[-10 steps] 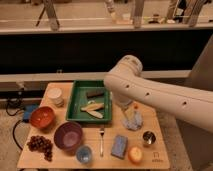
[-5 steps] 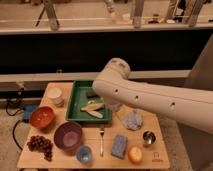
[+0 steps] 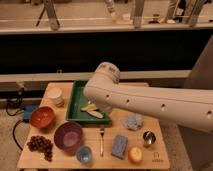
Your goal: Place grapes in purple bowl
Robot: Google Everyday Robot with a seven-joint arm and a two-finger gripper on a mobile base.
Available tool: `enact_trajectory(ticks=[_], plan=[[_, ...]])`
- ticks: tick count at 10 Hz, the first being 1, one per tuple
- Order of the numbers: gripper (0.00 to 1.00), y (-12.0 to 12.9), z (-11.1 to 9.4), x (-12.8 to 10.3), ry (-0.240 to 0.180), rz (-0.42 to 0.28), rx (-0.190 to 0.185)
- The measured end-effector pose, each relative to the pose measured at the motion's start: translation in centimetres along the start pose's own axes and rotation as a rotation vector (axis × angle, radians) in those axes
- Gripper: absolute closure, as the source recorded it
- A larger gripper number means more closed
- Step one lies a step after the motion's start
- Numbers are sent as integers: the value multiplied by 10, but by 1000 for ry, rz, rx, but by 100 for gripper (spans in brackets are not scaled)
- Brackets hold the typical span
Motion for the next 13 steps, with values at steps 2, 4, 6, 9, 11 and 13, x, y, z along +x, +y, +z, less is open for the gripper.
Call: enact_trajectory(ticks=[2, 4, 6, 9, 11, 13], plan=[[20, -5, 1, -8, -3, -26, 20], [20, -17, 2, -23, -2, -64, 33], [20, -21, 4, -32, -4, -90, 48], [20, -30, 9, -46, -10, -149, 75], [20, -41, 11, -60, -18, -176, 90], [20, -42, 12, -63, -23, -193, 100]])
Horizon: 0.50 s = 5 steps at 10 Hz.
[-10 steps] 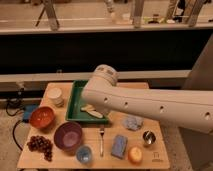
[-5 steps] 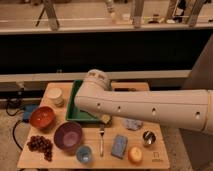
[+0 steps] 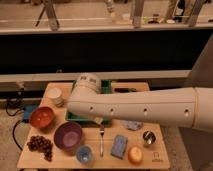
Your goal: Place grapes in purple bowl
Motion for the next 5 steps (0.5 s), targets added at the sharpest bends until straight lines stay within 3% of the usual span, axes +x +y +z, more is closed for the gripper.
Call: enact_trajectory(ticks=[5], plan=[[20, -26, 13, -27, -27, -57, 35]])
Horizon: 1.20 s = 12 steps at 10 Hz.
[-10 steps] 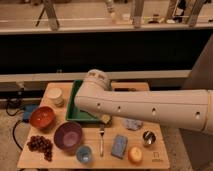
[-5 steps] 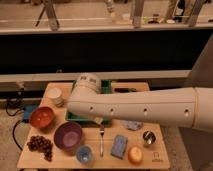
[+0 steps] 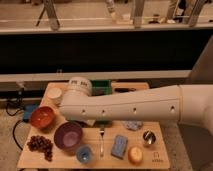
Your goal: Place grapes in purple bowl
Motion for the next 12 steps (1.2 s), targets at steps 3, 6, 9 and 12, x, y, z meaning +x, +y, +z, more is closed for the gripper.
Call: enact_trajectory(ticks=[3, 6, 9, 12], plan=[[20, -9, 8, -9, -14, -18, 27], [20, -21, 17, -22, -20, -42, 52], [26, -24, 24, -28, -24, -51, 74], [57, -17, 31, -34, -31, -46, 92]])
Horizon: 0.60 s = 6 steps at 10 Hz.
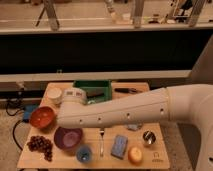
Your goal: Place grapes in purple bowl
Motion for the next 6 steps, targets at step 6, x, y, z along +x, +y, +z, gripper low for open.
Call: enact_trajectory(ticks=[6], plan=[[77, -3, 2, -5, -41, -22, -13]])
